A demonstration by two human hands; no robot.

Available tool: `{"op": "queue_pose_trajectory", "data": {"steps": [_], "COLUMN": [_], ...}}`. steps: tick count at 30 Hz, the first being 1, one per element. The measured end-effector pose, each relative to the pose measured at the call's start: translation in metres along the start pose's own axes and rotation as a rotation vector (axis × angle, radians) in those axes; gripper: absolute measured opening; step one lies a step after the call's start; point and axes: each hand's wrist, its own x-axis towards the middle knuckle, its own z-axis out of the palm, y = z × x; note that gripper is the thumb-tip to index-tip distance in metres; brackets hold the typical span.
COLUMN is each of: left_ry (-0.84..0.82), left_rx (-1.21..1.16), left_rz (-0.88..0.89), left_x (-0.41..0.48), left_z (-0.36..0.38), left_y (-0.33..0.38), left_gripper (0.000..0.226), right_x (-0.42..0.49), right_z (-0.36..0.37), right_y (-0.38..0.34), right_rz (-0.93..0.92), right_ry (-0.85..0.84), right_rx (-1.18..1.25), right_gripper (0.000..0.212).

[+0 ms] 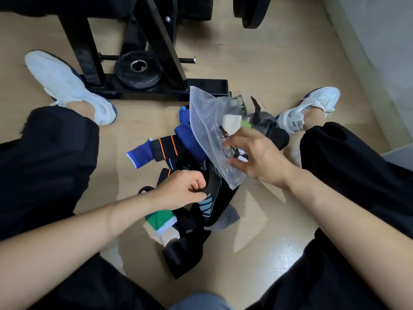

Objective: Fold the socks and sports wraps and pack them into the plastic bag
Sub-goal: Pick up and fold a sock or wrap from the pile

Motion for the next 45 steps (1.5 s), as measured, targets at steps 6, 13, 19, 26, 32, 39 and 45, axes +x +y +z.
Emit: {"op": "queue_pose_trajectory", "data": {"steps": [6, 13, 19, 26, 32, 39, 45], "left_ry": [0.016, -0.050, 0.068, -0.006, -0.105, -0.078, -0.245], "left_rx": [-0.155, -0.306, -0.363, -0.119, -0.084, 0.237, 0.369], "left_rz": [0.077, 0.161, 0.172, 0.098, 0.150, 0.032, -0.213], "left_x": [-0.035, -0.067, -0.061, -0.045, -0.051, -0.043, -0.043], "left_z": [-0.043, -0.065, -0.056, -0.036, -0.031, -0.022, -0.022], "left_y": [0.032, 0.044, 0.027, 0.006, 0.012, -0.016, -0.033], "left_gripper": [0.024, 0.013, 0.015, 0.026, 0.018, 0.016, 0.021], "right_x": [-0.012, -0.019, -0.030, -0.041, -0.047, -0.046, -0.052], "right_z": [0.008, 0.021, 0.014, 0.004, -0.003, -0.008, -0.015], "right_y": [-0.039, -0.075, -0.086, -0.056, -0.037, -0.054, -0.043], "right_rz": [-0.057, -0.147, 0.080, 0.338, 0.295, 0.214, 0.197], "right_ry": [-0.224, -0.028, 0.131, 0.135, -0.114, -0.190, -0.259], "right_rx": [0.215, 0.165, 0.486, 0.621, 0.543, 0.607, 0.640], "right_gripper": [0.058, 0.047, 0.025, 0.023, 0.029, 0.042, 0.033]}}
